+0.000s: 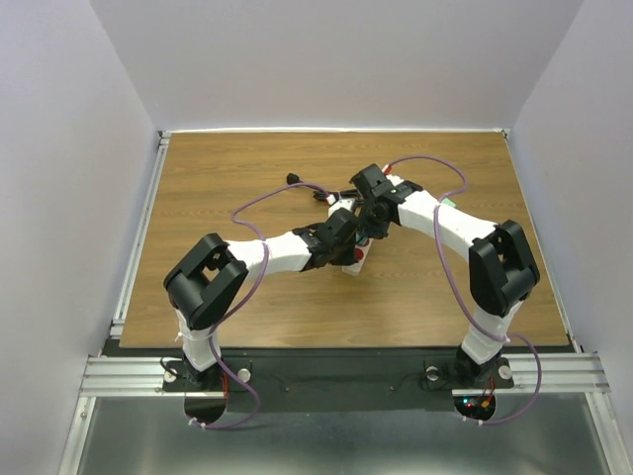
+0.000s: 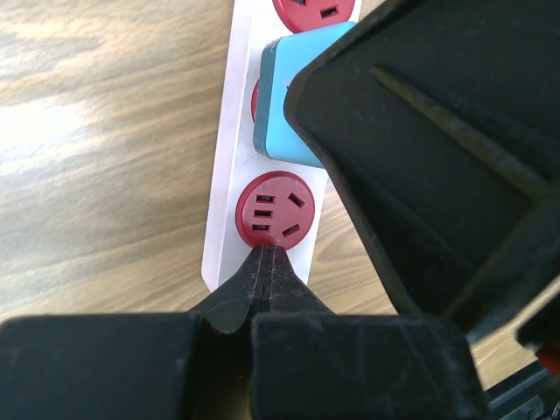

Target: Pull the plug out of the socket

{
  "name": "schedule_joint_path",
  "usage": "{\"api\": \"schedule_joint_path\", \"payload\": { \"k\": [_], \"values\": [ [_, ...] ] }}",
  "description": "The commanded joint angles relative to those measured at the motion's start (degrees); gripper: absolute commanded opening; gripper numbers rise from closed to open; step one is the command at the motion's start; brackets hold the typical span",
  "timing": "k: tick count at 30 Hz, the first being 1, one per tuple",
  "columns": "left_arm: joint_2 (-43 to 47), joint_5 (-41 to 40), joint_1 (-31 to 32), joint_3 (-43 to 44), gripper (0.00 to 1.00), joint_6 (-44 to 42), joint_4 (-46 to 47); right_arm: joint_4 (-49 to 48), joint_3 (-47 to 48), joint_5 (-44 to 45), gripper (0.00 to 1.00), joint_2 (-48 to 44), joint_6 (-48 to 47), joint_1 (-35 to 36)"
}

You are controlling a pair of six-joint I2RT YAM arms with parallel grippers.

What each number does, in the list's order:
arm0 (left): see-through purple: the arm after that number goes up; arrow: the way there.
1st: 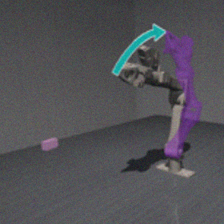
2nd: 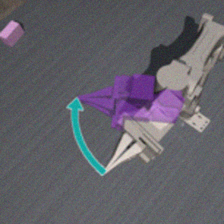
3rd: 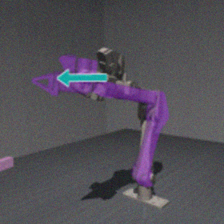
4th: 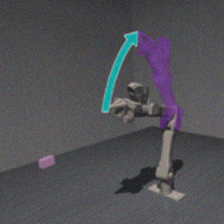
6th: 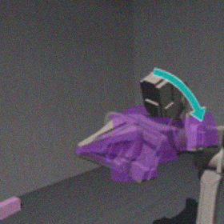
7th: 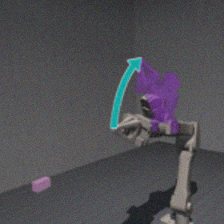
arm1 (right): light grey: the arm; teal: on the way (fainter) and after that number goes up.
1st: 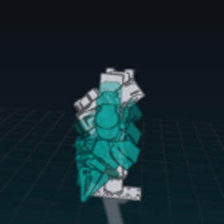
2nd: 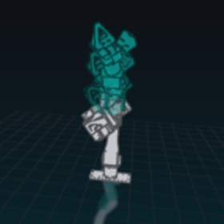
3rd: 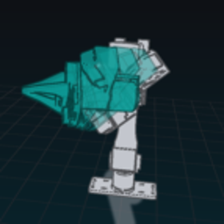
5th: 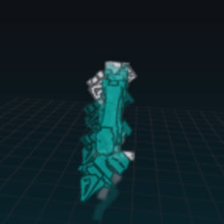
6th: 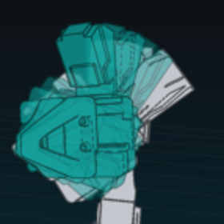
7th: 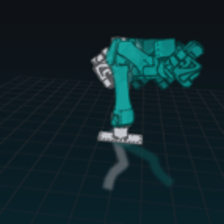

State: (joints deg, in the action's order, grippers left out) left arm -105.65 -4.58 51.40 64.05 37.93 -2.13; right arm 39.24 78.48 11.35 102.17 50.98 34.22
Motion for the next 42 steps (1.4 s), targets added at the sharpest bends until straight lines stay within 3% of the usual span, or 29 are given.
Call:
{"api": "schedule_joint_path", "payload": {
  "k": [1,42],
  "values": [
    [-10.98,-0.52,0.55,-5.25,0.00,-3.83,-0.68,-1.28,9.66,-1.60,0.01,-1.98,-1.24,1.20],
    [-20.30,4.32,3.80,1.43,0.00,-5.94,-1.65,2.15,18.29,-7.31,0.00,-8.65,-3.70,-5.48]
  ]
}}
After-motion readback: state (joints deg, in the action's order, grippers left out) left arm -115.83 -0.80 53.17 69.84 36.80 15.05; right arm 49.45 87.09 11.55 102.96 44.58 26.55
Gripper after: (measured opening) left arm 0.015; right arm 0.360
